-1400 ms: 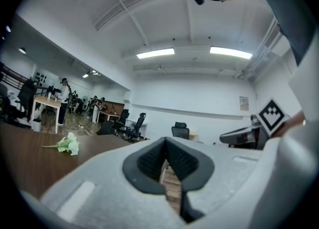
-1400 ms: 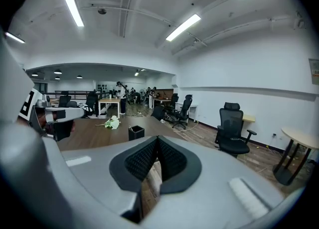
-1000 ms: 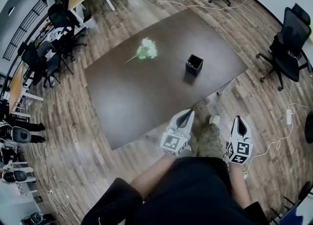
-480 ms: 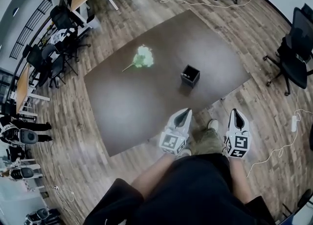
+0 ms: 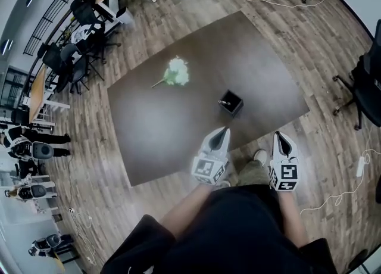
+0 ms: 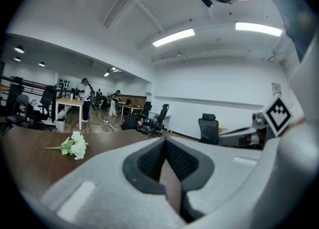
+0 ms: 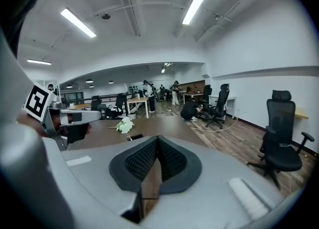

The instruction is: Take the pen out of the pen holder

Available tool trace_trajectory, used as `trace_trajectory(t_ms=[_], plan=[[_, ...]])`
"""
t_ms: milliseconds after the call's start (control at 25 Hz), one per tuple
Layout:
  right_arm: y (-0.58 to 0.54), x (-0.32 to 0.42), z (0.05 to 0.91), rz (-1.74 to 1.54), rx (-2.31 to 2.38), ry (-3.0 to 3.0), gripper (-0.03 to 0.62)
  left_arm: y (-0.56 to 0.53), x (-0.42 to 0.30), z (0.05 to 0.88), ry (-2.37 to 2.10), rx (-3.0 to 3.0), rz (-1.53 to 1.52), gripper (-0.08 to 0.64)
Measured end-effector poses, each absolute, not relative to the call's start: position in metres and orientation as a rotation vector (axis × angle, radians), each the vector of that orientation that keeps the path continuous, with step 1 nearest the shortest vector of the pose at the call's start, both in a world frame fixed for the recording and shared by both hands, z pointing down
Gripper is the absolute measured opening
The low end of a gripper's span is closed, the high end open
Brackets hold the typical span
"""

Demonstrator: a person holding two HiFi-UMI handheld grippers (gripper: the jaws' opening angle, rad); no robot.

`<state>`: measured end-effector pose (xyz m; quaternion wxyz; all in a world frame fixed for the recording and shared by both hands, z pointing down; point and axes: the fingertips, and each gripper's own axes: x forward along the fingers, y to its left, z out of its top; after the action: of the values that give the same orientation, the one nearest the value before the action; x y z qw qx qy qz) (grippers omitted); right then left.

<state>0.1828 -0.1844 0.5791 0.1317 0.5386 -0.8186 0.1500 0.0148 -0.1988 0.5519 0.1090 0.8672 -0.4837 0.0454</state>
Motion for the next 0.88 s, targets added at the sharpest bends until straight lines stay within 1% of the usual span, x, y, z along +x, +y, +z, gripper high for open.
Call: trace_trajectory(t_ms=[440, 880], plan=[[-0.268, 0.195, 0.604, 0.506, 1.274, -2.508, 0.0, -0.259, 0.027, 0.581, -1.629, 2.379, 0.218, 0.003], [-0.304, 0.164, 0.619, 0.597, 1.099, -2.573, 0.002, -0.309, -0.014, 0.634, -1.689, 2.19, 0.313, 0.003]])
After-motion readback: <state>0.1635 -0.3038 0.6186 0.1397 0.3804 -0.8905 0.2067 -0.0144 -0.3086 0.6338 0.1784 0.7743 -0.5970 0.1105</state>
